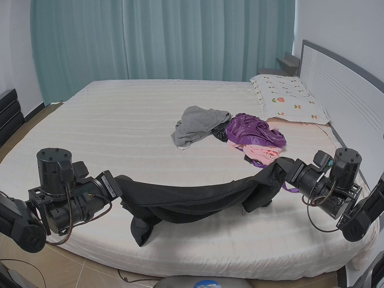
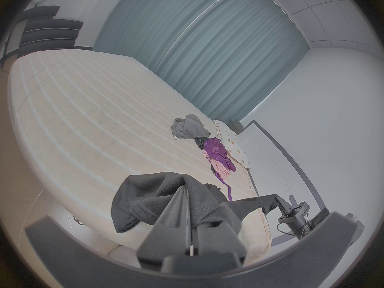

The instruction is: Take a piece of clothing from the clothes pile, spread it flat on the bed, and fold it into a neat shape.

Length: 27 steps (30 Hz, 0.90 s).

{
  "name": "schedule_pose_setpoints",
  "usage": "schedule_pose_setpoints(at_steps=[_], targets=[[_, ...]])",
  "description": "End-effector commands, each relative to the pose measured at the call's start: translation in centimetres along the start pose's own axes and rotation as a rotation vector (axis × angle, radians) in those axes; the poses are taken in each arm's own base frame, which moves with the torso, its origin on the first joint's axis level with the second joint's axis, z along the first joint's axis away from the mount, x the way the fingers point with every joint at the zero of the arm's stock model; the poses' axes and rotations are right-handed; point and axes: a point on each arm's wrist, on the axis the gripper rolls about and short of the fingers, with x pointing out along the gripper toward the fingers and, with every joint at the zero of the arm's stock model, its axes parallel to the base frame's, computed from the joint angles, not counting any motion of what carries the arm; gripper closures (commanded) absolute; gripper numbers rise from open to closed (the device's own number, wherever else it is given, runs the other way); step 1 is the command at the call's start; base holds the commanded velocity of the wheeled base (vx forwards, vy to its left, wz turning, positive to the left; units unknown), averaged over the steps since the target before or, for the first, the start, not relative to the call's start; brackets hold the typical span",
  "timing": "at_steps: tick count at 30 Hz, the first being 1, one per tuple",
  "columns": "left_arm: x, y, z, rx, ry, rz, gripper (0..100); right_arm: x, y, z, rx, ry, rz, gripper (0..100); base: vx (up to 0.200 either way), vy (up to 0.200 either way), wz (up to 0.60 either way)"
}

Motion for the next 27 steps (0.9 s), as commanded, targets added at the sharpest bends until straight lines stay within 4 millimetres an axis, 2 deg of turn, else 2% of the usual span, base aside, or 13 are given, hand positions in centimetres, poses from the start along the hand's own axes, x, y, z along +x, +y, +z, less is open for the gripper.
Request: schedule_pose_setpoints(at_steps=[1,17,27], targets=[[-0.14,-0.14,0.50,-0.005,-0.021,-0.007,100,-0.19,0.24,0.10,-0.001,-0.008,0.011,100,0.000,0.200,0.00],[-0.71,-0.61,1.30,-0.005,-0.070,-0.033,100,0.25,0.34,0.76,-0.012,-0.117,-0.087,100,0.000,0.200,0.00],[-0.88,-0.70,1.40,-0.007,-0.077,-0.040,100,0.28,0.64,1.03,-0.001,-0.160,-0.041,100,0.000,0.200,0.00]])
